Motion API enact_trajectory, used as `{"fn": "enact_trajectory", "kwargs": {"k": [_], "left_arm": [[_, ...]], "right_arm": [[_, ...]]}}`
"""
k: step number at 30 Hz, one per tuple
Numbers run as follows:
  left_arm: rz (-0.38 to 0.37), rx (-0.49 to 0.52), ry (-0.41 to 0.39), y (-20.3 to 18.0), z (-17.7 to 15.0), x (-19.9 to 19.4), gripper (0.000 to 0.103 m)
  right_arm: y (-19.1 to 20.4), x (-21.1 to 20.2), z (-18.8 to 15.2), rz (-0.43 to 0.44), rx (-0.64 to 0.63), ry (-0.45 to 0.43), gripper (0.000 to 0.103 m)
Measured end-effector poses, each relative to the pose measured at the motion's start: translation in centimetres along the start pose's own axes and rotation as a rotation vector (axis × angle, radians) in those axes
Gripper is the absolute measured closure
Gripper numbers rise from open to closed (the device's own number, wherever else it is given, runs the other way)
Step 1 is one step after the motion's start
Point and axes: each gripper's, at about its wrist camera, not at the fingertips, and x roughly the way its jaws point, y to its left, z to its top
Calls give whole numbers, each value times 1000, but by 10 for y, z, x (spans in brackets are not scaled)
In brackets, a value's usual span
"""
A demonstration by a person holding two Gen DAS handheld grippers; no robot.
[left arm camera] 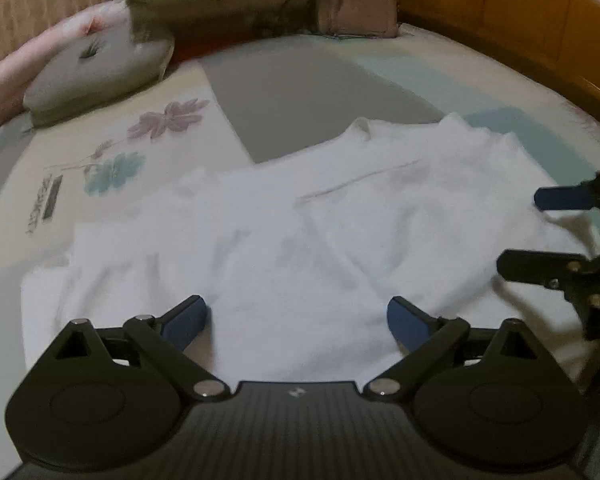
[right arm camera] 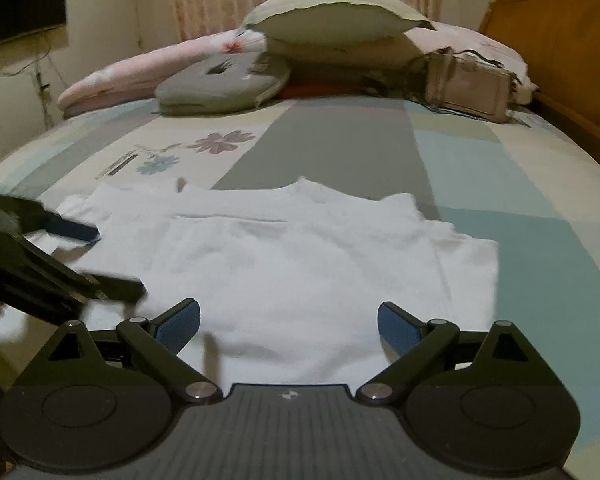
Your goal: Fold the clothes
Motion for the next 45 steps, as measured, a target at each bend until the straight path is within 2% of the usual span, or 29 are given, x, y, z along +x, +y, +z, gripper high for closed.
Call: {"fn": "enact_trajectory", "kwargs": {"k": [1, 4, 6, 10, 12, 15, 22, 30, 41, 45], "left_arm": [[1, -3, 6, 0, 1, -2, 4], [-2, -11, 4, -1, 6, -18, 4], [-4, -10, -13, -3, 7, -29, 4], [3, -54, 3, -7, 3, -45, 4], [-5, -64, 33, -12, -2, -48, 4], [-4, -50, 37, -23, -11, -56, 4], [-36, -79, 38, -41, -39, -78, 4], [-34, -73, -22, -43, -40, -114, 4], [-67, -109, -78, -35, -40, -130, 4], [-89, -165, -109, -22, -42, -136, 4]], "right_arm": [[2, 6, -2, -16, -10, 28, 5], [7, -1, -8, -25, -37, 28, 5], [7, -12, -10, 4, -20, 17, 4], [6, -24, -19, 0, 39, 41, 3], [6, -28, -25, -3, 68, 64, 3], [13, -39, -33, -16, 76, 78, 3], [15, -73, -36, -47, 115, 53, 1], [14, -94, -34, -24, 186, 23, 0], [22, -121, -31, -48, 165, -10, 0], [28, -138, -29, -56, 137, -45, 0]]}}
